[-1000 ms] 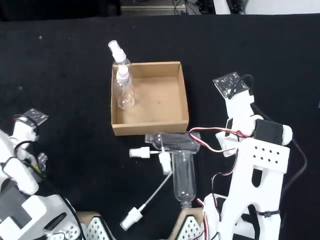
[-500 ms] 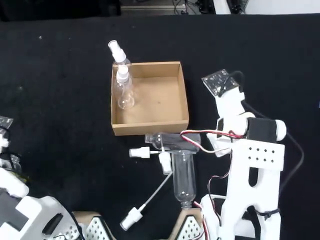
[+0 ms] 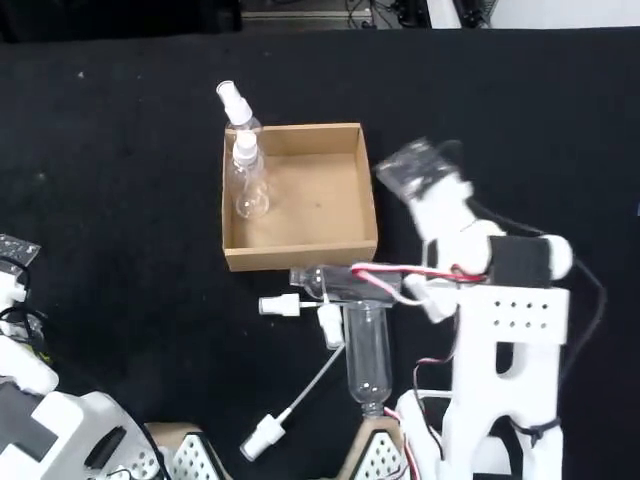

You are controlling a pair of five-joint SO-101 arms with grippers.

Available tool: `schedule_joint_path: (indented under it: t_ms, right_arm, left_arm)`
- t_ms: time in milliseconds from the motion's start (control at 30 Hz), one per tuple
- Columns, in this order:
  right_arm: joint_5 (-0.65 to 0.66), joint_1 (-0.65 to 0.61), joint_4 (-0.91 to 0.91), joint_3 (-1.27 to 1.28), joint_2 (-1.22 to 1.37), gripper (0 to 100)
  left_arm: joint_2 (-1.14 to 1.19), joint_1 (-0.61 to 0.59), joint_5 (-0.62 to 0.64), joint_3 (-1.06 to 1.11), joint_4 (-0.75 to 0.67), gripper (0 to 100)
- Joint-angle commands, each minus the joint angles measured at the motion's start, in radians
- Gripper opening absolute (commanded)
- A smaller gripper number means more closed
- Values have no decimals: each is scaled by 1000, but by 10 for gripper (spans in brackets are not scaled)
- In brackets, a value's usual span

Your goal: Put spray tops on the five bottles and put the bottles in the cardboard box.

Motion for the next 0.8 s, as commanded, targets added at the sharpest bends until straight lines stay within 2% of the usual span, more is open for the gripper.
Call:
schedule_joint_path:
  t_ms: [0,167,300,400,667,767]
  right_arm:
    - [187,-161,28,10,-74,173]
    - [281,-364,26,119,-206,175]
    - [292,-578,26,243,-298,177]
    - [293,-727,20,337,-308,177]
    - [284,-1033,-140,492,-309,178]
    - [196,-1097,-242,545,-306,178]
  left_arm:
    - [-15,-10,52,-15,-5,59]
    - [-17,-22,187,-42,-6,28]
    - [-3,-50,347,-107,-5,29]
    - [-3,-70,420,-127,-5,29]
    - [-3,-130,437,-136,-9,29]
    - [20,-165,437,-176,-6,29]
